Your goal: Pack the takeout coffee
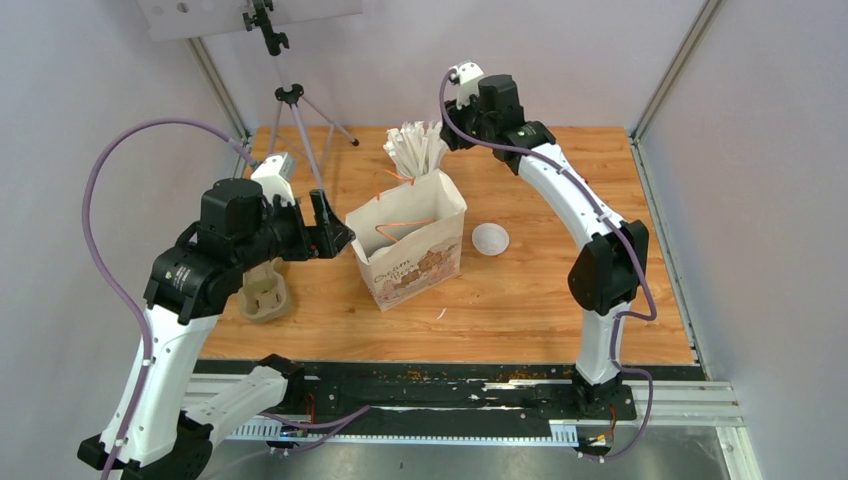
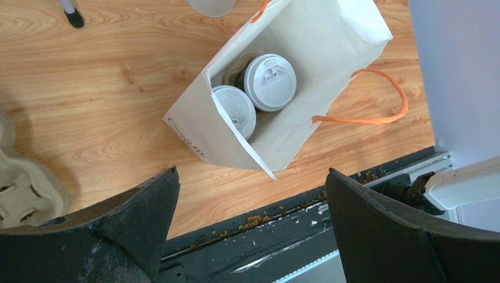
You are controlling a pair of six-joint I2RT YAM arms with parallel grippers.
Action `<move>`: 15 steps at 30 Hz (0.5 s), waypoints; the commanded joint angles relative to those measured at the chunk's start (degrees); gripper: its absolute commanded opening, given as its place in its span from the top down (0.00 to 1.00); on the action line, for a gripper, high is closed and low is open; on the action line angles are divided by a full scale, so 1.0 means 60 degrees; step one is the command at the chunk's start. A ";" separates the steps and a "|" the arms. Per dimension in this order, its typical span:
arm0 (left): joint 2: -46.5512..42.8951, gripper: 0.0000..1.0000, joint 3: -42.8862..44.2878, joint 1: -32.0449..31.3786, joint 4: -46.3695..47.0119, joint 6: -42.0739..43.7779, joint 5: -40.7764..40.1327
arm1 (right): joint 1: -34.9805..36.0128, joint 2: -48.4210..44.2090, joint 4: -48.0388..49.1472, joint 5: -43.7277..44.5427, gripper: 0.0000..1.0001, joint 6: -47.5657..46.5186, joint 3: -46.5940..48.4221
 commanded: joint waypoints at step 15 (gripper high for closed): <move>-0.0028 0.00 -0.0031 0.0057 0.0481 0.0415 -0.0162 | -0.0039 0.0536 0.0106 -0.0571 0.77 -0.0010 0.0733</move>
